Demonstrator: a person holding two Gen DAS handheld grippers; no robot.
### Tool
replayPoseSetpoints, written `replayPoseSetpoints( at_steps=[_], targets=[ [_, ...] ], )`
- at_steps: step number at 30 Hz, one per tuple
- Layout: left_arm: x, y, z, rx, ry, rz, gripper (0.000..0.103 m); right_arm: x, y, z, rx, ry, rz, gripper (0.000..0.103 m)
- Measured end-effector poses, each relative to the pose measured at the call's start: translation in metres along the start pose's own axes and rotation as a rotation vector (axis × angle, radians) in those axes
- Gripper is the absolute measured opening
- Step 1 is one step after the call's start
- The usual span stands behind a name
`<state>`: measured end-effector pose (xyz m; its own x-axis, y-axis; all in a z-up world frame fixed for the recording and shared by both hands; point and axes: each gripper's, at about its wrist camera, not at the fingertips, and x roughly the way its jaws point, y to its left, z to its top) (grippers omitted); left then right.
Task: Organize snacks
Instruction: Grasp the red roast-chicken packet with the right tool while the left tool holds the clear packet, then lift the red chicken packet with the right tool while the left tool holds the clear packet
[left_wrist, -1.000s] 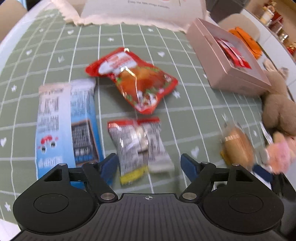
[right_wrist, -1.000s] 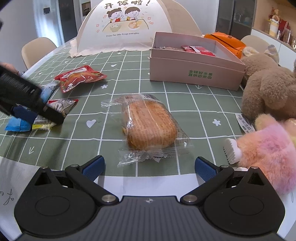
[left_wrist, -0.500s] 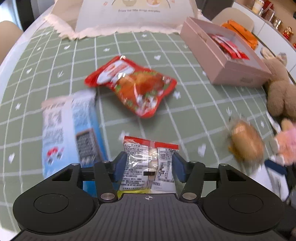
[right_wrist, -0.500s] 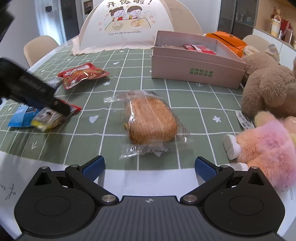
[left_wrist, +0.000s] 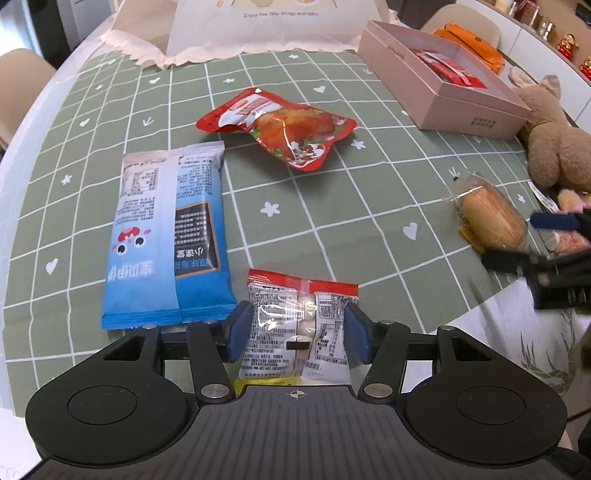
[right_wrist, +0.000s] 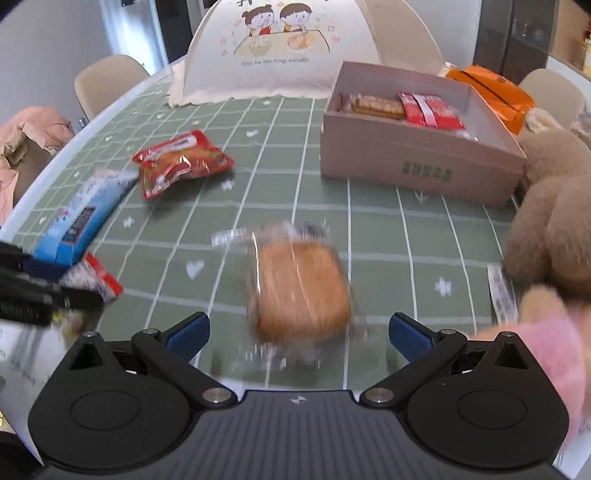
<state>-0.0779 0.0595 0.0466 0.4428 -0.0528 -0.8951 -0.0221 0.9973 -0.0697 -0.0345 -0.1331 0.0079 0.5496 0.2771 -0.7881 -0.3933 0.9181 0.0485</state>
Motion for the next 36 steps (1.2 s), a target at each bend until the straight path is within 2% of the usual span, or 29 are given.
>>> replayPoseSetpoints(
  at_steps=[8, 13, 17, 21, 23, 26, 31, 34, 36],
  targets=[
    [0.000, 0.001, 0.000, 0.015, 0.003, -0.014, 0.061, 0.023, 0.015, 0.019, -0.007, 0.031, -0.016, 0.103],
    [-0.001, 0.001, -0.001, 0.018, -0.002, -0.020, 0.059, 0.012, 0.041, 0.047, -0.093, -0.033, 0.055, 0.103],
    [-0.004, 0.011, -0.002, -0.039, 0.006, -0.092, 0.056, 0.019, 0.069, 0.081, -0.183, -0.035, 0.167, 0.103],
    [-0.007, 0.018, -0.007, -0.053, 0.009, -0.127, 0.056, 0.047, 0.097, 0.116, -0.270, -0.040, 0.154, 0.103],
    [-0.007, 0.020, -0.009, -0.059, 0.001, -0.139, 0.056, 0.068, 0.104, 0.133, -0.253, -0.022, 0.169, 0.103],
    [-0.007, 0.018, -0.009, -0.041, -0.007, -0.133, 0.056, 0.107, 0.114, 0.154, -0.214, 0.065, 0.211, 0.103],
    [-0.006, 0.016, -0.012, -0.009, -0.019, -0.134, 0.056, 0.147, 0.127, 0.163, -0.192, 0.130, 0.166, 0.102],
    [-0.006, 0.021, -0.012, -0.039, -0.026, -0.157, 0.056, 0.136, 0.127, 0.158, -0.180, 0.127, 0.165, 0.086],
    [-0.005, 0.025, -0.013, -0.049, -0.028, -0.163, 0.056, 0.121, 0.121, 0.150, -0.153, 0.135, 0.208, 0.075]
  ],
)
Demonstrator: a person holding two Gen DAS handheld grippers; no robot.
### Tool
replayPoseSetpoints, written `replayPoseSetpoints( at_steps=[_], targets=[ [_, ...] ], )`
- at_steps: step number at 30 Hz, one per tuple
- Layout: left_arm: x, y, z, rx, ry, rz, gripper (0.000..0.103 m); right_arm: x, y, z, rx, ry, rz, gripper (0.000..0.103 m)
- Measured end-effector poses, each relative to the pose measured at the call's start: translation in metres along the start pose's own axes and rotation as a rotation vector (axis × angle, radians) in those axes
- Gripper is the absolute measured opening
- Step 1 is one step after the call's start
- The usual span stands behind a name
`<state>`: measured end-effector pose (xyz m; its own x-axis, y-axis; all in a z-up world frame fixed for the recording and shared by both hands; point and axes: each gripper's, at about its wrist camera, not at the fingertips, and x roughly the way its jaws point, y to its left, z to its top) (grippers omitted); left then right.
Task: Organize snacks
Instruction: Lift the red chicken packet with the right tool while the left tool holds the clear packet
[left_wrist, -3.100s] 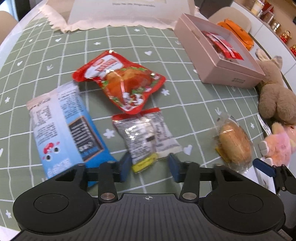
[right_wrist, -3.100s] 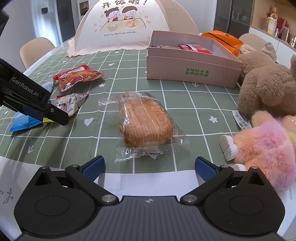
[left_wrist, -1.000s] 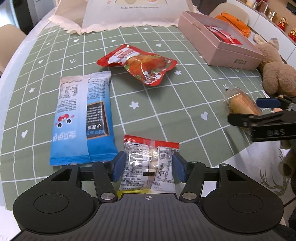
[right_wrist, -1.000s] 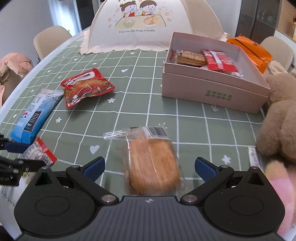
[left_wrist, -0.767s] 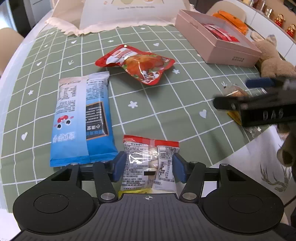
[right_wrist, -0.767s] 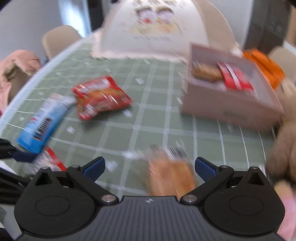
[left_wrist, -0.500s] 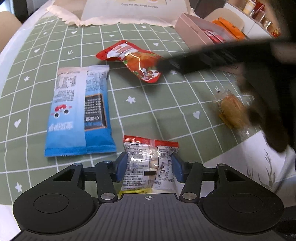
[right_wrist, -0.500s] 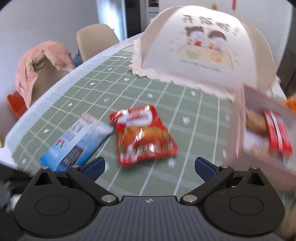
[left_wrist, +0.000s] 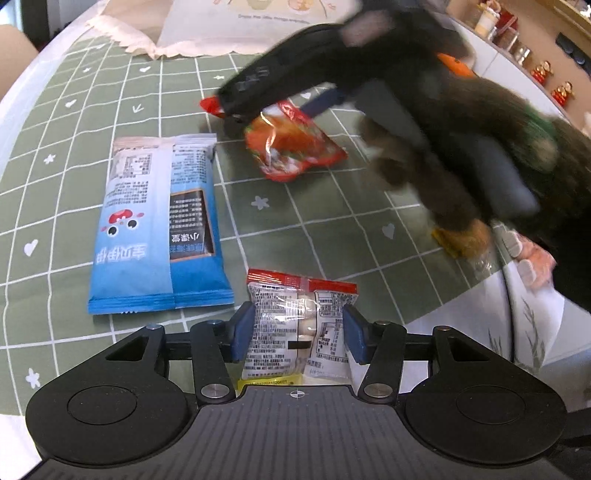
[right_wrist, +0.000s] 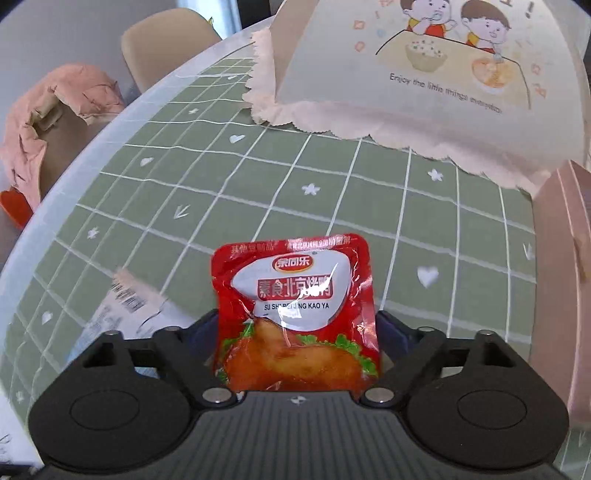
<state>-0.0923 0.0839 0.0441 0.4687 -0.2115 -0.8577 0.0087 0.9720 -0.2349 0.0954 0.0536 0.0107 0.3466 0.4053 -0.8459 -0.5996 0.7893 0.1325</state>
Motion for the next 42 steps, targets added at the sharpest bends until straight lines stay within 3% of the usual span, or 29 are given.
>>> replayPoseSetpoints(
  at_steps=[2, 12, 16, 21, 26, 27, 28, 29, 33, 34, 36, 37, 38, 42],
  targets=[
    [0.001, 0.000, 0.001, 0.000, -0.001, 0.003, 0.056, -0.015, -0.001, -0.016, 0.006, 0.009, 0.018, 0.066],
    [0.003, -0.008, 0.003, 0.021, -0.007, 0.036, 0.056, -0.079, -0.019, -0.103, 0.117, 0.014, 0.006, 0.063],
    [0.005, -0.004, 0.007, -0.005, -0.002, 0.032, 0.056, -0.088, -0.013, -0.132, 0.080, 0.004, -0.062, 0.063],
    [0.008, 0.004, 0.013, -0.073, 0.000, 0.027, 0.056, -0.104, -0.004, -0.150, 0.020, -0.045, -0.117, 0.058],
    [0.011, -0.005, 0.015, -0.036, 0.008, 0.063, 0.056, -0.130, -0.009, -0.150, 0.054, -0.101, -0.095, 0.054],
    [0.011, -0.006, 0.015, -0.029, 0.010, 0.068, 0.056, -0.134, -0.010, -0.150, 0.061, -0.109, -0.100, 0.049],
    [0.012, -0.007, 0.016, -0.025, 0.011, 0.071, 0.056, -0.137, -0.012, -0.151, 0.069, -0.111, -0.093, 0.014],
    [0.012, -0.008, 0.016, -0.025, 0.014, 0.072, 0.056, -0.139, -0.014, -0.151, 0.086, -0.092, -0.071, 0.008],
    [0.014, -0.008, 0.018, -0.034, 0.019, 0.070, 0.056, -0.144, -0.015, -0.160, 0.082, -0.083, -0.106, 0.009],
    [0.014, -0.009, 0.018, -0.032, 0.019, 0.071, 0.056, -0.144, -0.017, -0.163, 0.081, -0.081, -0.115, 0.016],
    [0.014, -0.010, 0.019, -0.025, 0.018, 0.074, 0.056, -0.144, -0.017, -0.167, 0.058, -0.097, -0.144, 0.053],
    [0.014, -0.010, 0.019, -0.025, 0.016, 0.074, 0.056, -0.146, -0.016, -0.169, 0.027, -0.118, -0.164, 0.086],
    [0.015, -0.011, 0.019, -0.023, 0.014, 0.074, 0.056, -0.146, -0.016, -0.171, -0.005, -0.137, -0.165, 0.103],
    [0.016, -0.013, 0.020, -0.012, 0.008, 0.080, 0.056, -0.131, -0.026, -0.172, -0.009, -0.093, -0.124, 0.103]
  ],
)
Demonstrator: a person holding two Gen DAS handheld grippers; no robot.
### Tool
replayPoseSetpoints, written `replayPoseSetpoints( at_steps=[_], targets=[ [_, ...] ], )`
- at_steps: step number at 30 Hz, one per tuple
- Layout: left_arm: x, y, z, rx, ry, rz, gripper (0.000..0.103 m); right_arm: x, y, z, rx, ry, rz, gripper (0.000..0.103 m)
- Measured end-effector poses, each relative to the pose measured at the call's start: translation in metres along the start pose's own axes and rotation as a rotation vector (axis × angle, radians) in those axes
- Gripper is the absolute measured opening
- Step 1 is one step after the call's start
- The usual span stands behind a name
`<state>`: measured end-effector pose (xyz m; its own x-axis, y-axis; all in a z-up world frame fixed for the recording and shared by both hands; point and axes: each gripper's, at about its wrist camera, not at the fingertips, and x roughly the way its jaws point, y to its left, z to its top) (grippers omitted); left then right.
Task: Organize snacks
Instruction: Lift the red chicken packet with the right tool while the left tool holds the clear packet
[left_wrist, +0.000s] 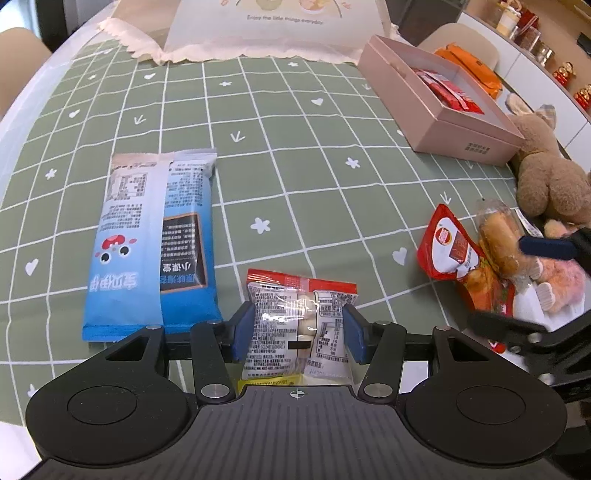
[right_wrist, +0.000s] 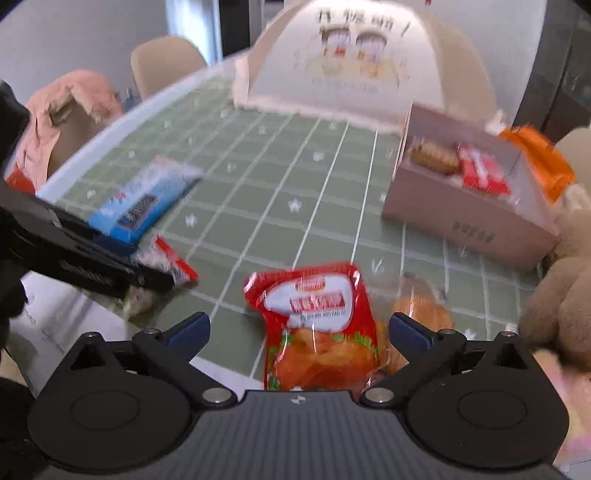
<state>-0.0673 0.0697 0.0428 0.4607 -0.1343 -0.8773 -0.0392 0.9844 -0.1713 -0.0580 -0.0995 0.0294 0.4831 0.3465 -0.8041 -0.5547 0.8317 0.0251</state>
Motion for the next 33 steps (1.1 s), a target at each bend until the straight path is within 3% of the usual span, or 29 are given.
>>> replayPoseSetpoints(
  at_steps=[9, 18, 22, 27, 30, 33],
  targets=[
    [-0.001, -0.001, -0.002, 0.014, -0.008, 0.005, 0.056, 0.028, -0.004, -0.006, 0.037, 0.026, -0.028, 0.103],
    [-0.003, 0.009, 0.000, -0.032, 0.007, -0.005, 0.056, 0.018, 0.016, -0.015, 0.094, 0.039, 0.113, 0.103],
    [-0.003, 0.007, -0.001, -0.032, 0.000, 0.002, 0.056, 0.017, -0.006, -0.012, 0.230, 0.029, 0.043, 0.103],
    [-0.004, 0.006, -0.003, -0.025, -0.008, 0.004, 0.056, 0.025, -0.029, -0.011, 0.566, 0.010, 0.032, 0.103],
    [-0.005, 0.008, -0.004, -0.029, -0.008, 0.000, 0.056, 0.032, -0.020, -0.004, 0.574, -0.002, -0.035, 0.103],
    [-0.006, 0.009, -0.005, -0.028, -0.010, -0.002, 0.056, 0.044, -0.006, 0.006, 0.475, 0.004, -0.125, 0.103]
  ],
)
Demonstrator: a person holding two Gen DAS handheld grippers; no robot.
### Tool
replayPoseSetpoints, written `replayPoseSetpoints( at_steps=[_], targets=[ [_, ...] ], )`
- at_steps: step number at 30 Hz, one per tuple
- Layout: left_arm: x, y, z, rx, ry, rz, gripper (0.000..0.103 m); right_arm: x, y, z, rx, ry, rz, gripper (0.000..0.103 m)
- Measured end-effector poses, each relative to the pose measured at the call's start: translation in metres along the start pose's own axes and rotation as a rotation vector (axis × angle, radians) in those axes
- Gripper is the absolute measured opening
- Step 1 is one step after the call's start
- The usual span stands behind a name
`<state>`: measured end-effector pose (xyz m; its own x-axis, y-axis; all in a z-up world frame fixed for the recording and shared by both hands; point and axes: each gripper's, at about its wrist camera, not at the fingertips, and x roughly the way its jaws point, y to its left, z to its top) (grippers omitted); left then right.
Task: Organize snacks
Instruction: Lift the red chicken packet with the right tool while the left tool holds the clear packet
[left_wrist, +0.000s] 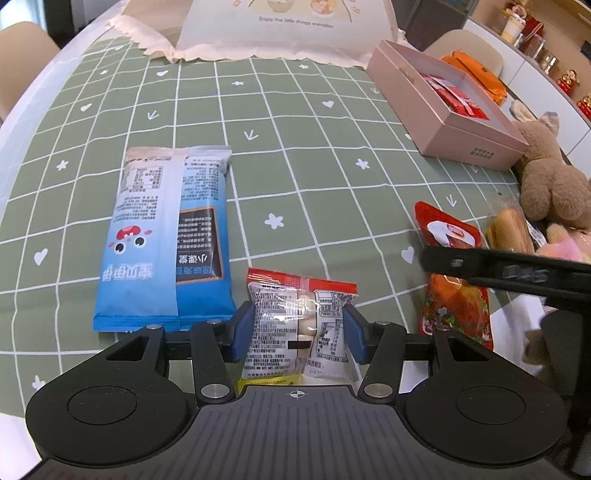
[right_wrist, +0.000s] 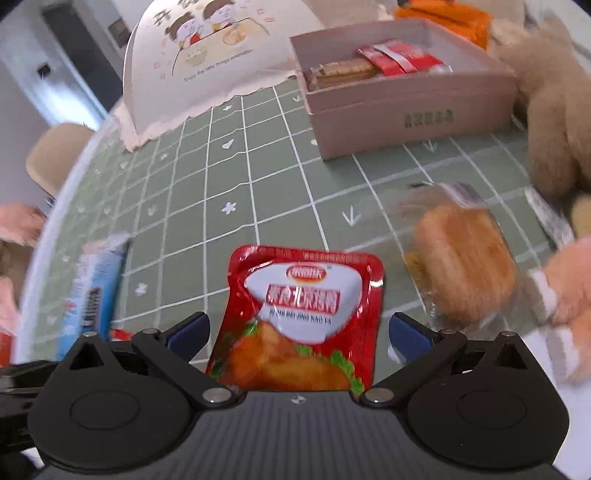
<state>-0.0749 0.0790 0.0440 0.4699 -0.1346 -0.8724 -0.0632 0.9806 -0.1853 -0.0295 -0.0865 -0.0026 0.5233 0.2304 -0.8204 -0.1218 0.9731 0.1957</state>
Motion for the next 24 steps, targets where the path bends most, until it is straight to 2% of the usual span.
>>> replayPoseSetpoints(
  at_steps=[3, 6, 12, 14, 17, 19, 21, 23, 24],
  targets=[
    [-0.001, 0.002, -0.001, -0.006, -0.001, -0.004, 0.056, 0.006, 0.011, -0.004, -0.128, -0.029, -0.050, 0.103],
    [-0.002, 0.003, -0.002, -0.011, -0.005, -0.009, 0.056, 0.006, 0.015, -0.016, -0.236, -0.064, -0.056, 0.101],
    [-0.002, 0.003, -0.002, -0.006, -0.005, -0.009, 0.056, -0.014, 0.012, -0.030, -0.361, -0.069, 0.018, 0.077],
    [-0.001, 0.002, -0.001, -0.003, -0.004, -0.007, 0.056, -0.021, 0.013, -0.030, -0.383, -0.070, 0.035, 0.060],
    [-0.001, 0.002, -0.001, 0.000, -0.003, -0.004, 0.056, -0.028, 0.017, -0.028, -0.426, -0.075, 0.012, 0.052],
    [-0.001, 0.002, -0.002, 0.000, -0.004, -0.005, 0.056, -0.030, 0.015, -0.027, -0.427, -0.069, 0.010, 0.052],
    [-0.001, 0.002, -0.002, -0.002, -0.004, -0.005, 0.056, -0.029, 0.010, -0.026, -0.417, -0.067, 0.009, 0.059],
    [-0.002, 0.002, -0.003, -0.001, -0.005, -0.006, 0.056, -0.025, 0.006, -0.025, -0.426, -0.076, -0.011, 0.076],
    [-0.002, 0.002, -0.003, -0.002, -0.006, -0.006, 0.056, -0.023, 0.004, -0.023, -0.430, -0.078, -0.004, 0.077]
  ],
)
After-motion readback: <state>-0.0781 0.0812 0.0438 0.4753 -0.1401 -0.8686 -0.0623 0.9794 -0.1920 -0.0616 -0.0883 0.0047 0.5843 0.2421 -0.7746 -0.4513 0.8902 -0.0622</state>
